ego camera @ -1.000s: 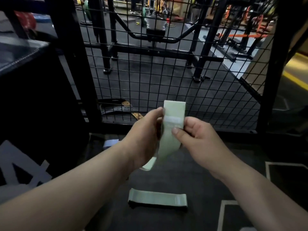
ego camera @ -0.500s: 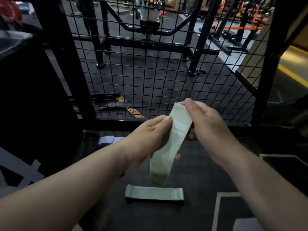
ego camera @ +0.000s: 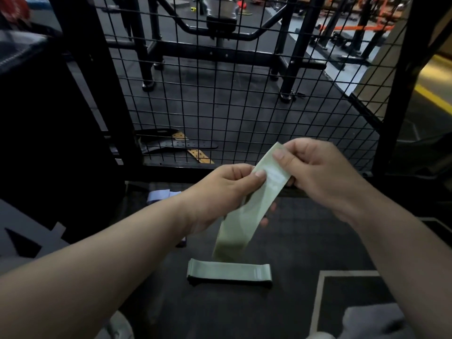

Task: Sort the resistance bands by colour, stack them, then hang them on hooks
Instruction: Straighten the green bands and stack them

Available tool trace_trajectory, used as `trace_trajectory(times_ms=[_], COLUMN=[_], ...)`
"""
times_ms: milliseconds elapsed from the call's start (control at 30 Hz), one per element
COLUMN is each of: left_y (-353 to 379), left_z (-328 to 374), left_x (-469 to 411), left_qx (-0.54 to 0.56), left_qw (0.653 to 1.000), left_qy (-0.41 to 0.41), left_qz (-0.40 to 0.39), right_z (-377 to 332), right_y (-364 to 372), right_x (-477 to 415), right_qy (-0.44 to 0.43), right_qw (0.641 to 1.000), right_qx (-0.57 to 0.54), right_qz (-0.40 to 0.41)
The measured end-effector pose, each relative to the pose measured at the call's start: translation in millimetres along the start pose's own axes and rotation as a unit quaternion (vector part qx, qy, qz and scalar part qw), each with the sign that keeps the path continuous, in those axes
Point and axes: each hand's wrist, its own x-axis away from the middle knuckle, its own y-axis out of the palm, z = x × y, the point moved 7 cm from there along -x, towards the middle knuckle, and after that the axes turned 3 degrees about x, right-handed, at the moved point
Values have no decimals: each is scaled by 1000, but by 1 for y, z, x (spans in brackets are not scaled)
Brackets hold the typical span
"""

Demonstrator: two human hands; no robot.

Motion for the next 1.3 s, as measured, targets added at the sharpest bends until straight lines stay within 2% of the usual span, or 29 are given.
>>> trace_trajectory(times_ms=[233,367,567,667,733,867,1000,1067,1167,1300], left_y=[-13,-20,-19,-21,-27,-61,-97,-116,-140,-157], left_z=[-5,-13,-25,-26,-27,-26,-25,-31,-47,-87], left_x=[2,4,11,15,16,13,20,28,41,43], left_qx=[-86,-120,-146,-154,-135,-78,-15,-25,-95,-148], left_qw=[996,991,981,977,981,988,975,964,940,913], left_qy=[-31,-56,-89,-99,-106,-104,-71,-58,-74,-170], left_qz=[-17,-26,-95,-113,-87,79,211,260,319,340], right_z=[15,19,29,35,39,46,58,72,101,156], right_y=[-34,-54,-79,-88,-92,-90,-81,-64,-25,35], right_x=[-5,-3,-1,0,0,0,-1,-1,4,10], right_qy=[58,49,65,79,84,98,134,165,231,289], right_qw=[974,960,920,913,913,924,942,958,970,947], right_qx=[-162,-172,-219,-209,-202,-178,-117,-96,-28,124], right_qz=[151,215,319,341,344,324,285,214,65,-60])
